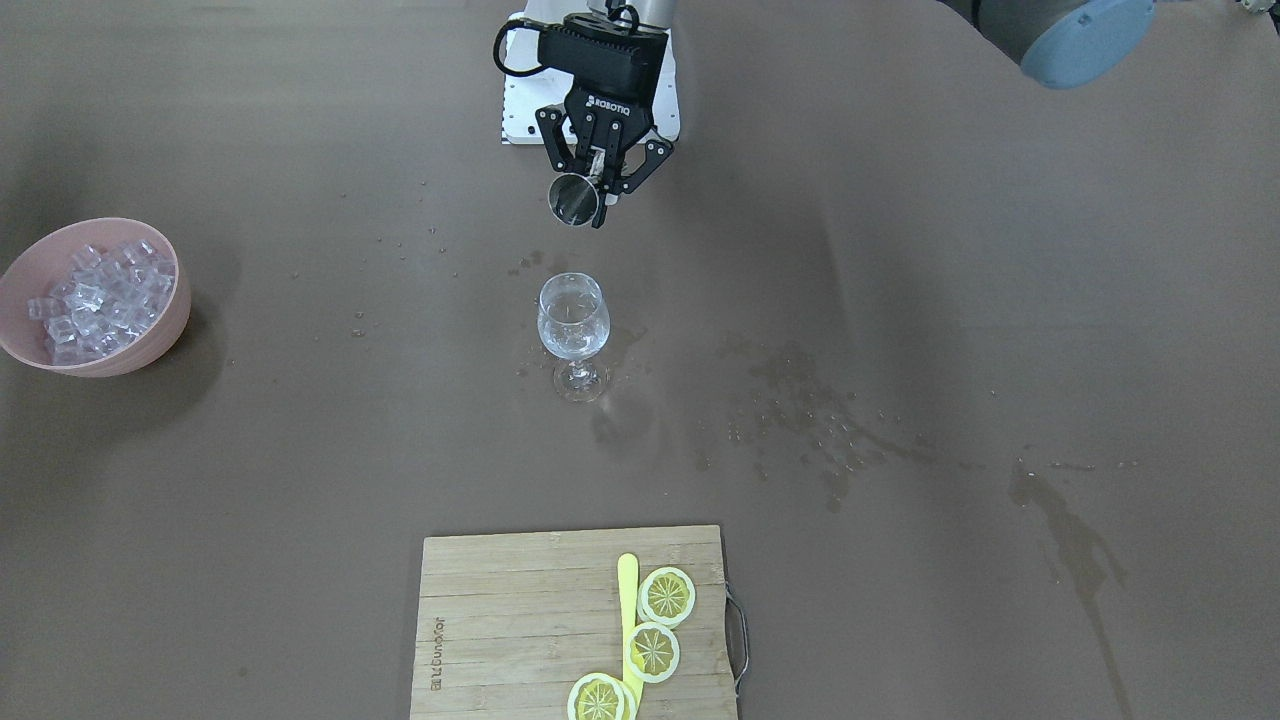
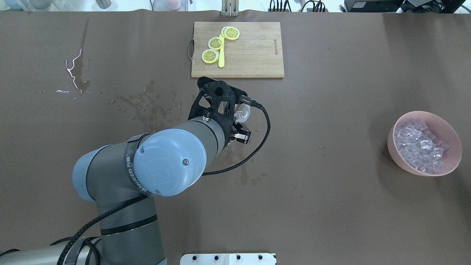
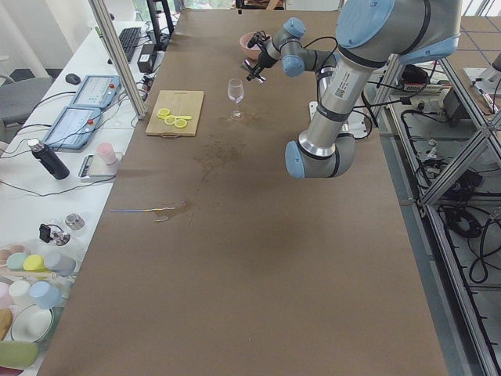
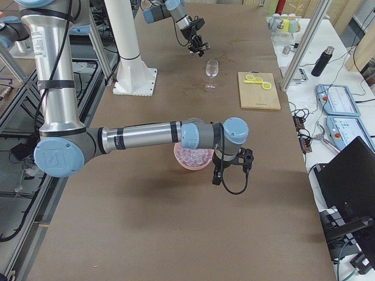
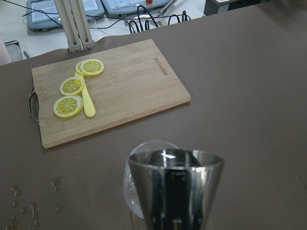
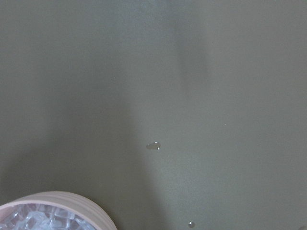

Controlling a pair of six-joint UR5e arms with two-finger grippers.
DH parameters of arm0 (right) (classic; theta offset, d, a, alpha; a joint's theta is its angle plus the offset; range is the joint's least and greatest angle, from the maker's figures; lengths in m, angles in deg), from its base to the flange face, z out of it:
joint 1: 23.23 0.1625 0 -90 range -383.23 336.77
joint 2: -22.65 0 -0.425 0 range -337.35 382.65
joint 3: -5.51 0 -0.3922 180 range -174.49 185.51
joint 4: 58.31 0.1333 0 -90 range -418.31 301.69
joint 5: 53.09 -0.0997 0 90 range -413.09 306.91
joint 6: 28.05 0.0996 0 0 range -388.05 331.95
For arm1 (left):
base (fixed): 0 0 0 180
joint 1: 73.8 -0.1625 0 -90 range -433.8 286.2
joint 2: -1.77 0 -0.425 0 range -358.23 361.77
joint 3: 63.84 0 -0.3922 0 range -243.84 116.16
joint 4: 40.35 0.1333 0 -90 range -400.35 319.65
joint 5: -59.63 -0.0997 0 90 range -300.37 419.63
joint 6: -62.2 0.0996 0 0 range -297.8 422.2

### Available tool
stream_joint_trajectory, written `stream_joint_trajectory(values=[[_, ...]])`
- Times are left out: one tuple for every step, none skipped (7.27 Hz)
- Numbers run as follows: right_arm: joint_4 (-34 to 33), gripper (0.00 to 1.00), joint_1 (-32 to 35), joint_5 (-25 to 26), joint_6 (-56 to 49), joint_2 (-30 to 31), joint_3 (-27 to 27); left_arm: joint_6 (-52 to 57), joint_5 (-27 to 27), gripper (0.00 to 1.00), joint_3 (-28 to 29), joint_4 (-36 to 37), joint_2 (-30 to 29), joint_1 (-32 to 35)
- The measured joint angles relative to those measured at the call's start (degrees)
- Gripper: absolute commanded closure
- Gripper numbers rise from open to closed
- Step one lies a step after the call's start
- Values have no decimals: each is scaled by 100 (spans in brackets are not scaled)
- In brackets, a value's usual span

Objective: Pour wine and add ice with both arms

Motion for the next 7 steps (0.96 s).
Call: stream_joint_trajectory(values=[[0, 0, 0, 0, 0, 0, 1, 43, 95, 100, -11, 126, -35, 9], [0, 0, 0, 4, 2, 0, 2, 63, 167, 100, -16, 261, -90, 25], [0, 0, 0, 4, 4, 0, 3, 70, 202, 100, -19, 401, -163, 50], [0, 0, 0, 1, 2, 0, 3, 80, 231, 100, -21, 554, -242, 77], [0, 0, 0, -1, 1, 0, 3, 104, 302, 100, -19, 691, -303, 123], [0, 0, 0, -2, 0, 1, 3, 133, 417, 100, -10, 775, -347, 201], [0, 0, 0, -2, 0, 5, 3, 146, 524, 100, 9, 811, -366, 280]])
